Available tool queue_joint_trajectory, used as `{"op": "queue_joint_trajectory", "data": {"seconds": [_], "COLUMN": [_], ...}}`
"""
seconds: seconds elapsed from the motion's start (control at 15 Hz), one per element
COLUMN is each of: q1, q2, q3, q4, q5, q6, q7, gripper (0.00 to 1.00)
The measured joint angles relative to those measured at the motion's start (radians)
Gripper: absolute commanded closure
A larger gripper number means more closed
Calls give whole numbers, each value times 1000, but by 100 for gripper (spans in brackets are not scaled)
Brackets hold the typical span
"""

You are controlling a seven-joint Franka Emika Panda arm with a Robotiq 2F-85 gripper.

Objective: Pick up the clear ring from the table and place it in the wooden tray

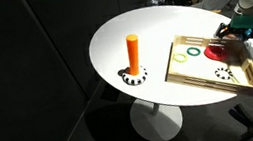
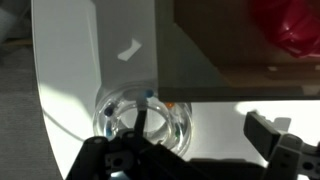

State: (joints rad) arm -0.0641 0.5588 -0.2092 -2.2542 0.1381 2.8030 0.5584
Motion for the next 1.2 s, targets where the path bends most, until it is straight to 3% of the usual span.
{"op": "queue_joint_trajectory", "data": {"seconds": [0.07,0.6,0.67,1.2], "q1": [0,0,1,47], "q2": [2,-21,-25,-107], "q3": [0,-11,-14,-36], "q4": [0,9,11,15], "q5": [7,16,16,16], "q6": [3,6,6,2], "q7": [-4,-12,-12,-11], "gripper": [30,96,91,91]}}
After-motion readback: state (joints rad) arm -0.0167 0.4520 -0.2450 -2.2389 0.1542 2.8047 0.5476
